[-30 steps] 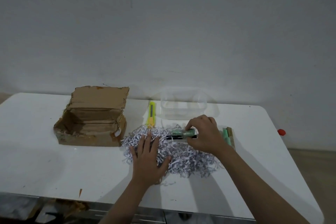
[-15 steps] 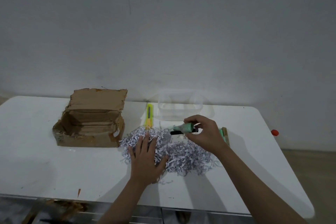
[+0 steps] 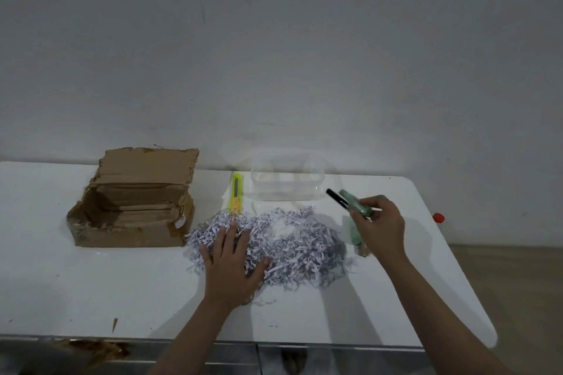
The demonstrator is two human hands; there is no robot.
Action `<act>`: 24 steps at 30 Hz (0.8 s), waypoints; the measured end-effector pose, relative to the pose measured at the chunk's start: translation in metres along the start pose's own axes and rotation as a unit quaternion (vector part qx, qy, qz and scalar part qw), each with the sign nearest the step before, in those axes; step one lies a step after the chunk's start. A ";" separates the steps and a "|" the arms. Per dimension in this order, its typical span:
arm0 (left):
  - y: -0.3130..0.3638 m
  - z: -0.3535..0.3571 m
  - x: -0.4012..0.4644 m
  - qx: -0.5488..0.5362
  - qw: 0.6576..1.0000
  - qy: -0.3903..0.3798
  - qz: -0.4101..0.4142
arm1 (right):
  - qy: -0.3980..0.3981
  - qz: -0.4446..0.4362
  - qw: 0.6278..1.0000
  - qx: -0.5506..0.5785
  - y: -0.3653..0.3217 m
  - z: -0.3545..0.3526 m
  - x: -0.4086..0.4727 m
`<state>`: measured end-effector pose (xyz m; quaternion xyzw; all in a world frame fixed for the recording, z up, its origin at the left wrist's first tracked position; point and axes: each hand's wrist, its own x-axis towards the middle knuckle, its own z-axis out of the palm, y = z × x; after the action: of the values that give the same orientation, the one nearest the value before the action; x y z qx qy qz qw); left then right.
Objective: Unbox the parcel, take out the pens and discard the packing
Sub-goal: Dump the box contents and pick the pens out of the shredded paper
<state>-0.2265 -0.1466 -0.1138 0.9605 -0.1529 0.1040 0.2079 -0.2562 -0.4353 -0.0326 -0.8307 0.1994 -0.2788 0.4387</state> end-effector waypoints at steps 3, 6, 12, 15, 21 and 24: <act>-0.003 -0.005 -0.001 0.003 1.000 -0.001 0.002 | 0.042 0.061 0.996 -0.044 0.026 -0.007 0.005; -0.004 -0.009 -0.001 0.003 1.000 0.002 0.007 | 0.054 0.104 0.991 -0.065 0.041 -0.008 0.005; 0.005 -0.002 0.001 -0.040 0.998 0.039 0.029 | 0.022 0.148 0.983 -0.111 0.071 -0.003 0.007; 0.005 -0.005 -0.002 -0.072 0.995 0.064 -0.013 | 0.045 0.120 0.982 -0.136 0.064 -0.003 0.002; -0.007 -0.020 0.009 -0.099 0.986 0.116 -0.063 | -0.001 -0.134 0.988 -0.073 0.024 0.014 -0.012; -0.012 -0.018 0.017 -0.091 0.990 0.080 -0.072 | -0.190 -0.132 0.970 -0.068 0.012 0.038 -0.010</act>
<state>-0.2090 -0.1326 -0.0978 0.9347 -0.0748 0.1509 0.3131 -0.2406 -0.4128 -0.0625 -0.9152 0.0195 -0.1568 0.3707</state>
